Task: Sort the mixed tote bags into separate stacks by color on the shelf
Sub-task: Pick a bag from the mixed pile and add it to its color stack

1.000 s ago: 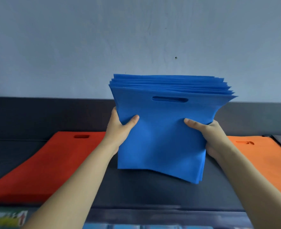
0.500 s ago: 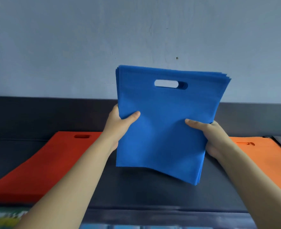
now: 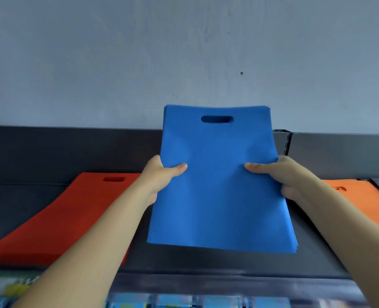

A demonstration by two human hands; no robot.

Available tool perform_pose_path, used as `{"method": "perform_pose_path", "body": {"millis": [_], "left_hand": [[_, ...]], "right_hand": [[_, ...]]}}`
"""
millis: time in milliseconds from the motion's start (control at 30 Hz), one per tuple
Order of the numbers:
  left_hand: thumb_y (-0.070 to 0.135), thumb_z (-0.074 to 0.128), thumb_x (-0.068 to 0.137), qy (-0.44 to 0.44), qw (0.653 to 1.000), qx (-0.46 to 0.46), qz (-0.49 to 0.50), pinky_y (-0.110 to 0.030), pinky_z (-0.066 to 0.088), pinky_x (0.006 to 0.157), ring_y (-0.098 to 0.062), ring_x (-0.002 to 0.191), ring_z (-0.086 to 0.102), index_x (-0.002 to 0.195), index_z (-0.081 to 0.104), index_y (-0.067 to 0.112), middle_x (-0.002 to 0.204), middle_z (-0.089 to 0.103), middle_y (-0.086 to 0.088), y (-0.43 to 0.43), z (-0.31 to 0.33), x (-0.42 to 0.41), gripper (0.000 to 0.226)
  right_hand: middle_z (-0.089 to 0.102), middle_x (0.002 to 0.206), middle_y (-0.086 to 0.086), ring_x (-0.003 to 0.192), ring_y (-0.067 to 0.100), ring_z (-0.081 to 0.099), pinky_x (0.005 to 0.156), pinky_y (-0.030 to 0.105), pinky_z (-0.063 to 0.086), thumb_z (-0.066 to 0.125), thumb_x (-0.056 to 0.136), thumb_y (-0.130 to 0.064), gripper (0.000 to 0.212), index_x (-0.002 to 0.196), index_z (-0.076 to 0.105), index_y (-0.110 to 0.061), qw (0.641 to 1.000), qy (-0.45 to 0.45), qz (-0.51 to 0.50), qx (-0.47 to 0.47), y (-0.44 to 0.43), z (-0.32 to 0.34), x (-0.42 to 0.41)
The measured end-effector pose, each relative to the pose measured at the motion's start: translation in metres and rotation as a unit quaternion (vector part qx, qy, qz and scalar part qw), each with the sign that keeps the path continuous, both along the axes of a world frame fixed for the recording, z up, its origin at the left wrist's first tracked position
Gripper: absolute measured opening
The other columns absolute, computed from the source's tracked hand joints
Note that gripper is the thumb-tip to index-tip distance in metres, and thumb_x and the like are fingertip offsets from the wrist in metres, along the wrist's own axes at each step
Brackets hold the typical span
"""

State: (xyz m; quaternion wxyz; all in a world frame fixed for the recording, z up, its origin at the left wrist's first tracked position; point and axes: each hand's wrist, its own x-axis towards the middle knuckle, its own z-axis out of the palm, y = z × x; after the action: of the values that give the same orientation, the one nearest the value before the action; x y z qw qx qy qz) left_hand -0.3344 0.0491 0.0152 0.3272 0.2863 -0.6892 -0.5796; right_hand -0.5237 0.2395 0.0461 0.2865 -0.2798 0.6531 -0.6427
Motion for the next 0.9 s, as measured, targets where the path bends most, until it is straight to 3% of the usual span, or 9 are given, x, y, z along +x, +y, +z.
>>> {"method": "perform_pose_path", "body": {"millis": [100, 167, 300, 400, 633, 733, 800, 867, 900], "left_hand": [[0.046, 0.082, 0.054, -0.098, 0.994, 0.036, 0.019, -0.046, 0.044, 0.098, -0.023, 0.112, 0.058, 0.12, 0.054, 0.014, 0.121, 0.061, 0.0, -0.004, -0.019, -0.002, 0.079], [0.041, 0.08, 0.067, -0.158, 0.986, 0.039, 0.03, -0.037, 0.038, 0.101, -0.024, 0.12, 0.049, 0.127, 0.045, 0.007, 0.13, 0.051, 0.002, -0.004, -0.036, -0.004, 0.077], [0.038, 0.066, 0.086, -0.309, 0.945, -0.066, 0.082, -0.028, 0.039, 0.081, -0.022, 0.101, 0.046, 0.125, 0.042, 0.002, 0.125, 0.048, -0.007, 0.002, -0.074, -0.005, 0.058], [0.045, 0.06, 0.087, -0.398, 0.894, -0.182, 0.094, -0.033, 0.04, 0.095, -0.028, 0.12, 0.045, 0.132, 0.038, 0.002, 0.134, 0.046, -0.01, 0.002, -0.081, -0.006, 0.066], [0.042, 0.036, 0.099, -0.298, 0.837, -0.46, -0.004, -0.031, 0.014, 0.115, -0.017, 0.143, 0.014, 0.146, 0.029, 0.022, 0.155, 0.021, 0.003, 0.029, -0.079, -0.02, 0.052], [0.049, 0.025, 0.099, -0.374, 0.793, -0.471, -0.097, -0.037, 0.013, 0.116, -0.017, 0.144, 0.011, 0.147, 0.024, 0.029, 0.157, 0.015, 0.004, 0.037, -0.102, -0.028, 0.052], [0.05, 0.022, 0.099, -0.397, 0.784, -0.466, -0.099, -0.037, 0.013, 0.116, -0.016, 0.144, 0.011, 0.147, 0.023, 0.031, 0.157, 0.014, 0.005, 0.032, -0.114, -0.03, 0.052], [0.05, 0.021, 0.099, -0.395, 0.781, -0.474, -0.094, -0.036, 0.013, 0.116, -0.015, 0.144, 0.012, 0.147, 0.023, 0.031, 0.157, 0.014, 0.006, 0.03, -0.116, -0.031, 0.052], [0.049, 0.021, 0.099, -0.394, 0.782, -0.475, -0.093, -0.035, 0.013, 0.116, -0.014, 0.144, 0.012, 0.147, 0.023, 0.031, 0.157, 0.014, 0.007, 0.03, -0.116, -0.031, 0.051]], "right_hand": [[0.072, 0.093, 0.015, 0.079, 0.03, 0.071, 0.061, 0.035, 0.056, 0.082, 0.068, -0.011, 0.04, 0.103, 0.065, -0.001, 0.996, -0.012, -0.022, 0.086, -0.012, -0.025, -0.008], [0.068, 0.1, 0.02, 0.085, 0.034, 0.067, 0.067, 0.043, 0.056, 0.077, 0.074, -0.008, 0.041, 0.109, 0.059, 0.004, 0.987, -0.01, -0.047, 0.152, -0.021, -0.047, -0.013], [0.064, 0.102, 0.024, 0.09, 0.038, 0.064, 0.084, 0.055, 0.051, 0.064, 0.079, 0.001, 0.029, 0.106, 0.057, 0.007, 0.965, 0.019, -0.054, 0.256, -0.032, -0.09, -0.018], [0.064, 0.1, 0.025, 0.089, 0.037, 0.065, 0.084, 0.056, 0.051, 0.064, 0.077, 0.0, 0.027, 0.103, 0.057, 0.005, 0.956, 0.03, -0.07, 0.283, -0.034, -0.107, -0.021], [0.065, 0.099, 0.024, 0.089, 0.037, 0.065, 0.083, 0.055, 0.052, 0.065, 0.078, 0.0, 0.025, 0.102, 0.059, 0.004, 0.957, 0.042, -0.091, 0.272, -0.038, -0.109, -0.021], [0.066, 0.098, 0.021, 0.088, 0.034, 0.066, 0.082, 0.052, 0.054, 0.063, 0.076, -0.002, 0.024, 0.099, 0.06, 0.003, 0.958, 0.044, -0.1, 0.265, -0.038, -0.11, -0.02], [0.064, 0.088, 0.016, 0.08, 0.027, 0.063, 0.078, 0.037, 0.053, 0.06, 0.075, -0.004, 0.013, 0.086, 0.059, 0.004, 0.955, 0.088, -0.103, 0.266, -0.033, -0.111, -0.021], [0.051, 0.075, 0.014, 0.071, 0.027, 0.05, 0.065, 0.03, 0.042, 0.056, 0.076, -0.006, 0.005, 0.075, 0.054, -0.002, 0.944, 0.158, -0.11, 0.266, -0.021, -0.107, -0.02], [0.056, 0.078, 0.016, 0.08, 0.017, 0.029, 0.067, 0.034, 0.044, 0.057, 0.079, -0.008, 0.007, 0.081, 0.059, -0.001, 0.939, 0.194, -0.107, 0.262, -0.012, -0.103, -0.02]]}}
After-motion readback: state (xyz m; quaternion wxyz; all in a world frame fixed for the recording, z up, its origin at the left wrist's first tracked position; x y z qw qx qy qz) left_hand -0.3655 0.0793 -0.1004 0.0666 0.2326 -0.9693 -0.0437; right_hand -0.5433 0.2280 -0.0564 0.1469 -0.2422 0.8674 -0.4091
